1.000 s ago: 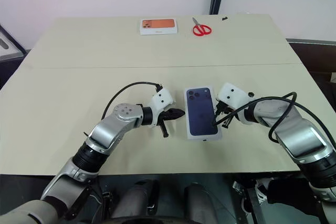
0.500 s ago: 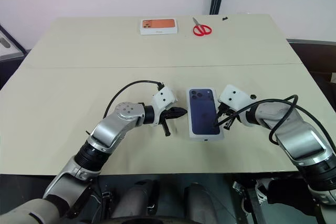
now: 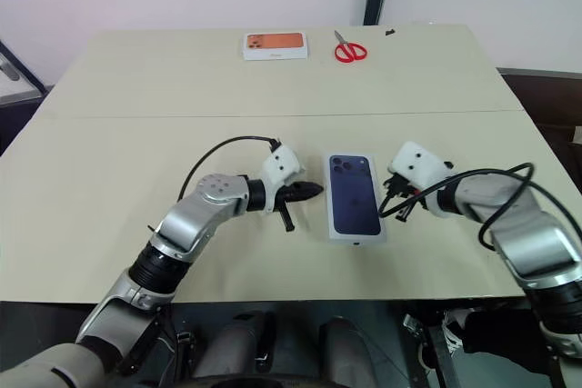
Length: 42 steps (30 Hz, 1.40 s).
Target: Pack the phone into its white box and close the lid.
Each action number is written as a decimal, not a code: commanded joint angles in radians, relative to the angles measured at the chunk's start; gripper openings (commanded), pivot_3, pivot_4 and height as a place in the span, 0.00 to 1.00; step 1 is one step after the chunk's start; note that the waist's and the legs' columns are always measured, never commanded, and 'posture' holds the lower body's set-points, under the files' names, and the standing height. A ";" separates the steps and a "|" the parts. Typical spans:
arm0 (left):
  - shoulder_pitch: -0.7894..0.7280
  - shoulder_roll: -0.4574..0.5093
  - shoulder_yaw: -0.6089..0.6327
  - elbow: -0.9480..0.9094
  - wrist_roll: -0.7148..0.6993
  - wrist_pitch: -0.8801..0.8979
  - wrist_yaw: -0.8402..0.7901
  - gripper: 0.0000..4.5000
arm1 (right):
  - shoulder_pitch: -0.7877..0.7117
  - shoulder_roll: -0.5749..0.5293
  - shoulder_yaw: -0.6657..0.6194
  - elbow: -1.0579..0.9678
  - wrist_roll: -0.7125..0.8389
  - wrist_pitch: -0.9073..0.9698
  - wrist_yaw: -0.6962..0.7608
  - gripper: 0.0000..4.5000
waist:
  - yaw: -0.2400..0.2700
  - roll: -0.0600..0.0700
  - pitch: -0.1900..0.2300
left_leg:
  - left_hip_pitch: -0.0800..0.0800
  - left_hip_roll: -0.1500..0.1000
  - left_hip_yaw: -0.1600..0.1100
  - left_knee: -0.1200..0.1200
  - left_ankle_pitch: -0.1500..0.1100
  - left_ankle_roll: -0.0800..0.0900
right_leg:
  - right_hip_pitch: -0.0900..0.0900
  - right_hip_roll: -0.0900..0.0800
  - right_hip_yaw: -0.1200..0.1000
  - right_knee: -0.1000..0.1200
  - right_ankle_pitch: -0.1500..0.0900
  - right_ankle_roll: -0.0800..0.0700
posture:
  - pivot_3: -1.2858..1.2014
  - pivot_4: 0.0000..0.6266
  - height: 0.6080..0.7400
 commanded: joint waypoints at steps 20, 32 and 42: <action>-0.117 -0.086 -0.040 0.239 0.116 -0.093 0.043 0.00 | 0.191 0.034 -0.051 -0.168 0.087 0.007 -0.006 0.00 | -0.002 -0.001 -0.001 | 0.004 0.000 -0.001 0.002 0.000 0.000 | 0.006 0.000 0.000 -0.001 0.000 0.000 | 0.52 0.24 1.00; 0.250 0.204 0.307 -0.266 0.027 -0.087 0.096 0.00 | -0.093 0.184 -0.177 0.274 0.096 -0.153 -0.069 0.00 | -0.004 -0.001 -0.001 | 0.002 0.000 0.001 -0.002 0.002 -0.004 | -0.001 0.000 0.002 0.001 0.000 0.000 | 0.52 0.24 1.00; 0.392 0.246 0.447 -0.365 -0.027 -0.050 0.178 0.00 | -0.159 0.166 -0.134 0.461 0.089 -0.271 0.116 0.00 | -0.004 -0.001 -0.001 | 0.002 0.000 0.001 -0.001 0.000 -0.001 | 0.000 -0.001 0.001 0.001 0.000 0.000 | 0.52 0.24 1.00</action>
